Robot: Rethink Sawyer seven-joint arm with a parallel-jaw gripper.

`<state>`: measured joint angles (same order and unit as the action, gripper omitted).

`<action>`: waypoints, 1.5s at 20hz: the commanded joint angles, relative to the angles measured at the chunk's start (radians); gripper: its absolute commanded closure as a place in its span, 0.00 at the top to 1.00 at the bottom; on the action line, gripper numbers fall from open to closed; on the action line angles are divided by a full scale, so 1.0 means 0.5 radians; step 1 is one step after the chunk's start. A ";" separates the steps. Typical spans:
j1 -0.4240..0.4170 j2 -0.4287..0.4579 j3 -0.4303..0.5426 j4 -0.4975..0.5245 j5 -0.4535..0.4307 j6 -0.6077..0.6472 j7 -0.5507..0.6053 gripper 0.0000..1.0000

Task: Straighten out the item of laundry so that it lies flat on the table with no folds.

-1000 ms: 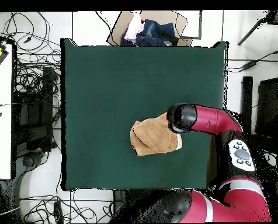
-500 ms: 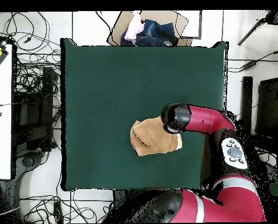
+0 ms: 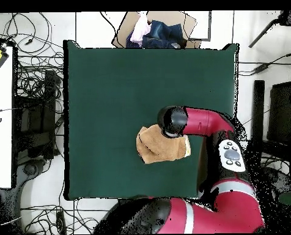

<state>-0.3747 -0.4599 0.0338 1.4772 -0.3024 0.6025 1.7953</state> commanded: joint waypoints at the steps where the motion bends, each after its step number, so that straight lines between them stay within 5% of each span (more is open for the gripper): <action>1: 0.097 0.077 0.090 0.037 0.127 0.070 0.309 1.00; 19: 0.195 0.071 0.065 0.091 0.237 0.157 0.278 1.00; 30: 0.223 0.091 0.005 -0.013 0.235 0.648 0.204 1.00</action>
<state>-0.2885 -0.4557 0.0239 1.4720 -0.2180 0.8017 1.7953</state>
